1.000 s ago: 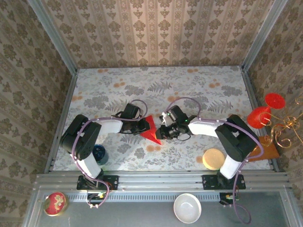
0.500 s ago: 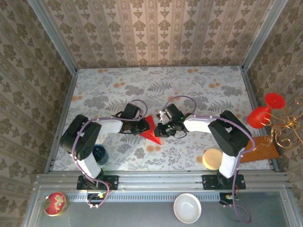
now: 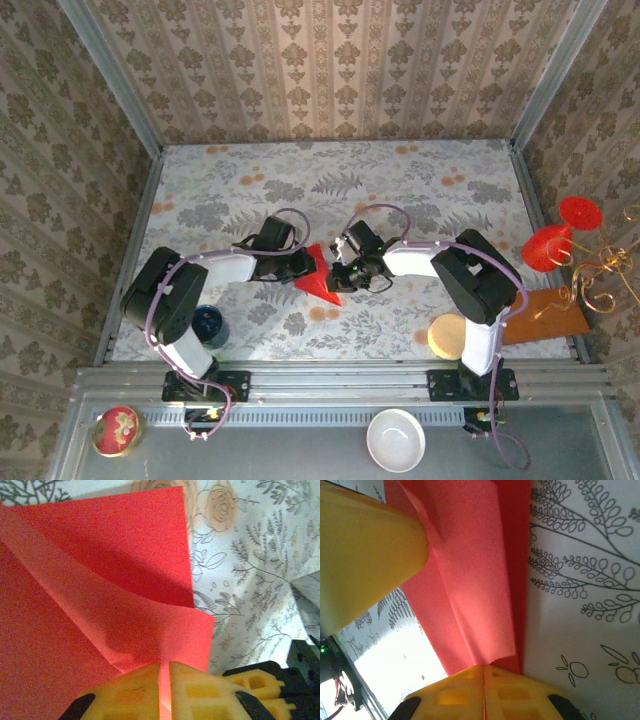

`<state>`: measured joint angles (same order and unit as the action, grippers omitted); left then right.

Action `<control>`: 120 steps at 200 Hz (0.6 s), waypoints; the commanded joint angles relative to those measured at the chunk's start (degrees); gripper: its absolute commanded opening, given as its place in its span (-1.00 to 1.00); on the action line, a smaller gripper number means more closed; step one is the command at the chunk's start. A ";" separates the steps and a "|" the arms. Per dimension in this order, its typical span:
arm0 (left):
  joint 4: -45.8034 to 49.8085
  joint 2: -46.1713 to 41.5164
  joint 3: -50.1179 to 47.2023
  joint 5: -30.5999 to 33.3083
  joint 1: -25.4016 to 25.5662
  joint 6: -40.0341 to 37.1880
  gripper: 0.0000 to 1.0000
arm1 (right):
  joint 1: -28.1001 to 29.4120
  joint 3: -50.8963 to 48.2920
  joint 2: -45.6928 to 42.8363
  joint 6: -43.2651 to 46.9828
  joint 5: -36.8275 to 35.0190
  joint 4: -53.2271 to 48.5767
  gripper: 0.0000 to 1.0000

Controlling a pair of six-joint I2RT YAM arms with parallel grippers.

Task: Fold a paper plane with a square sheet of paper (pick it up from the middle)
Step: Fourth fold the wing at the center of the table.

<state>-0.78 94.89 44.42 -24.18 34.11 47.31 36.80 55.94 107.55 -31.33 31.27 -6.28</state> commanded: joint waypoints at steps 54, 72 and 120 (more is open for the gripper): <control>-0.07 1.61 1.26 -1.63 3.68 1.09 -0.76 | 0.54 0.61 3.15 1.87 -3.47 -5.52 -0.86; 0.19 2.64 1.28 -1.53 3.77 1.49 -0.76 | 0.56 0.57 3.28 2.01 -3.82 -5.80 -0.87; 2.60 3.70 0.39 1.77 1.71 2.17 -0.77 | 0.74 0.59 4.30 3.63 -6.90 -9.32 -0.88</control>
<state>-0.78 97.91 44.75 -24.84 37.21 48.38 36.93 57.23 108.12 -29.85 30.83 -8.23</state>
